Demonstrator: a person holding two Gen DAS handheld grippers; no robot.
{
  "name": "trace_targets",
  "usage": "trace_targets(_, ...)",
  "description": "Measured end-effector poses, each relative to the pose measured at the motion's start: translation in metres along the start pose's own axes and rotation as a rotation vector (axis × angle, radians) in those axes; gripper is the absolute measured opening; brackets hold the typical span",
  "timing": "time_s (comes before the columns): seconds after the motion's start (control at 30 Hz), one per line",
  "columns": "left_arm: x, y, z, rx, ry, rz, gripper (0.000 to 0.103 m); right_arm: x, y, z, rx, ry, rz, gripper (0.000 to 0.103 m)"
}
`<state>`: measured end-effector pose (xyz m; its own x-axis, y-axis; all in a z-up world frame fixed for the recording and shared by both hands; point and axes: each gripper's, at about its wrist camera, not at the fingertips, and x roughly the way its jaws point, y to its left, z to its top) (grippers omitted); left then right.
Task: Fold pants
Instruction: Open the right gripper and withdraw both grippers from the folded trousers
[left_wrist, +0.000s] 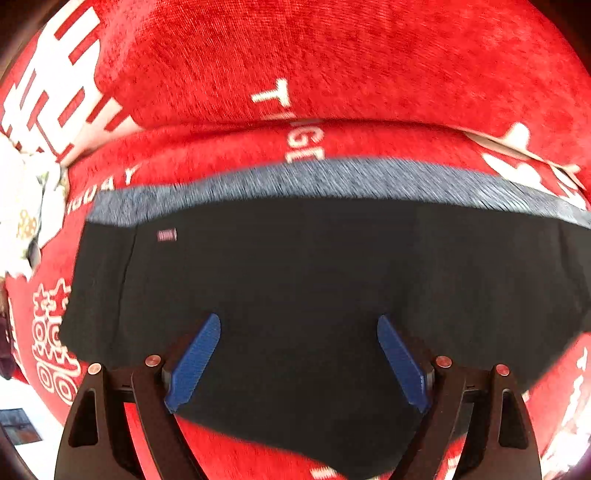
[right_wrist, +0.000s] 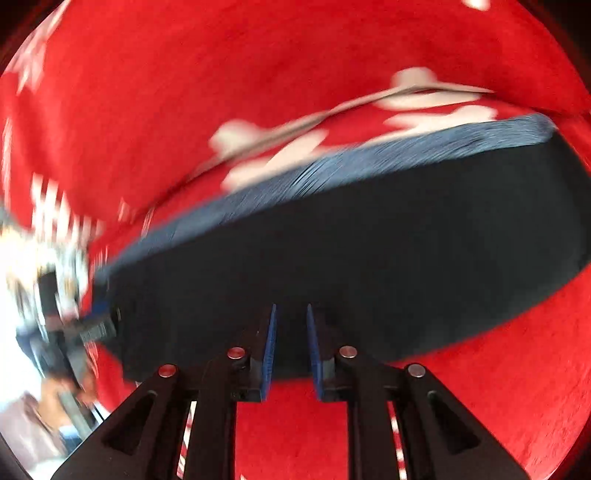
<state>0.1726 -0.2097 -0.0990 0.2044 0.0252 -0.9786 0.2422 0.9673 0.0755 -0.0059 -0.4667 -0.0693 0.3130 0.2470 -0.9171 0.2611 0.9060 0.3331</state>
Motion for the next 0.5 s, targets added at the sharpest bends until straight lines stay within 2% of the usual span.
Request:
trace_targets(0.1,0.002,-0.014,-0.023,0.060,0.034,-0.013,0.089,0.017,0.014,-0.020,-0.018,0.045,-0.055,0.019)
trace_targets(0.17,-0.001,-0.023,-0.036,0.099,0.018,-0.016,0.089,0.016,0.016,-0.023,0.001,0.040,-0.055,0.019)
trace_targets(0.23,-0.004,-0.022,-0.045,0.110,-0.003,-0.015,0.089,0.017,0.014,-0.025,0.015,0.076,-0.057,0.020)
trace_targets(0.3,-0.006,-0.016,-0.045,0.091,0.010,-0.027,0.089,0.013,0.007,-0.029,0.041,0.121,-0.088,0.020)
trace_targets(0.43,-0.005,-0.006,-0.043,0.114,0.006,-0.025,0.089,-0.011,0.020,-0.034,0.073,0.057,-0.050,0.020)
trace_targets(0.47,-0.004,-0.008,-0.043,0.125,0.000,-0.021,0.089,-0.013,0.029,-0.031,0.062,0.045,-0.027,0.021)
trace_targets(0.5,-0.010,-0.012,-0.049,0.132,-0.004,-0.015,0.089,-0.010,0.039,-0.026,0.050,0.041,-0.020,0.027)
